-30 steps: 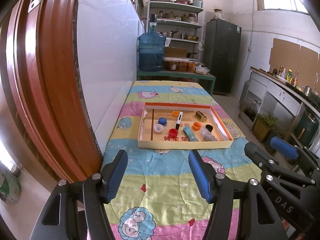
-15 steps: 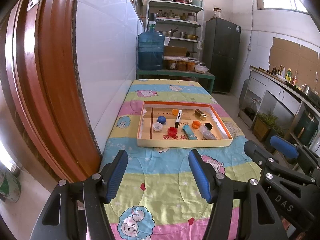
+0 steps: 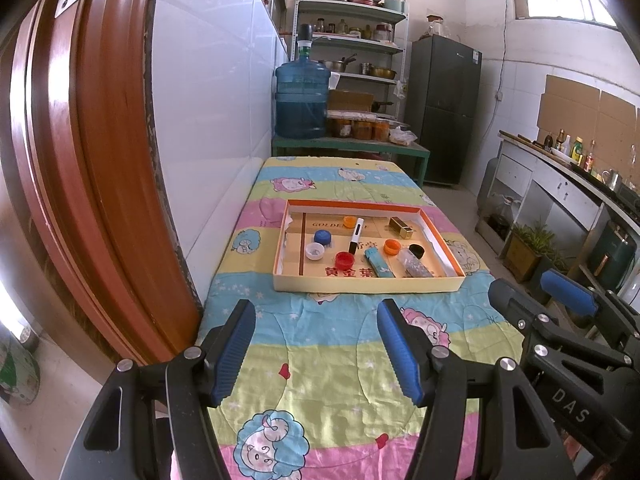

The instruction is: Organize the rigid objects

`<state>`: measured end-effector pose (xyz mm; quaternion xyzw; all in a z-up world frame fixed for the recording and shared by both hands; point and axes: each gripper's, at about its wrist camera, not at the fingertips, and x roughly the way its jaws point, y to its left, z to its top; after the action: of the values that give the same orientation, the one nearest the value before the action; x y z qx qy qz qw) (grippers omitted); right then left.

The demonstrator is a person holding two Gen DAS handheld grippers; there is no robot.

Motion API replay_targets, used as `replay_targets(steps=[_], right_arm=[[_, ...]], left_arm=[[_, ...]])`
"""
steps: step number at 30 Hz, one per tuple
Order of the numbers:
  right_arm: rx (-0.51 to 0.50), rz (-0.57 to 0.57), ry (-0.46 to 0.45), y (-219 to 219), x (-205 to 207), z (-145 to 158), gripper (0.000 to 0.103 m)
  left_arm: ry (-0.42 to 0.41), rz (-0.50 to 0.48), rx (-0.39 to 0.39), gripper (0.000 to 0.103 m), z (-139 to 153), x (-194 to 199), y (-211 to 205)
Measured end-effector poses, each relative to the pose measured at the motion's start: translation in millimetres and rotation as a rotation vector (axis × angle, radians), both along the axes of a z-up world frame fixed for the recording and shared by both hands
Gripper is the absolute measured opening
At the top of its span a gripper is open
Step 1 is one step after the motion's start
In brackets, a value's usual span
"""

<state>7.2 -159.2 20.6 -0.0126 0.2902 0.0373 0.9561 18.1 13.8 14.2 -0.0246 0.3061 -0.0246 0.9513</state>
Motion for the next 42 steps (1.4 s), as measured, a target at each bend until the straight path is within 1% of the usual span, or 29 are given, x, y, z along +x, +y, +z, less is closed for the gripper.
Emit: replay_targets(steps=[42], right_arm=[[0.001, 0.0, 0.0, -1.0, -1.5, -2.1, 0.068]], left_arm=[[0.004, -0.004, -0.004, 0.064, -2.9, -5.1, -0.7]])
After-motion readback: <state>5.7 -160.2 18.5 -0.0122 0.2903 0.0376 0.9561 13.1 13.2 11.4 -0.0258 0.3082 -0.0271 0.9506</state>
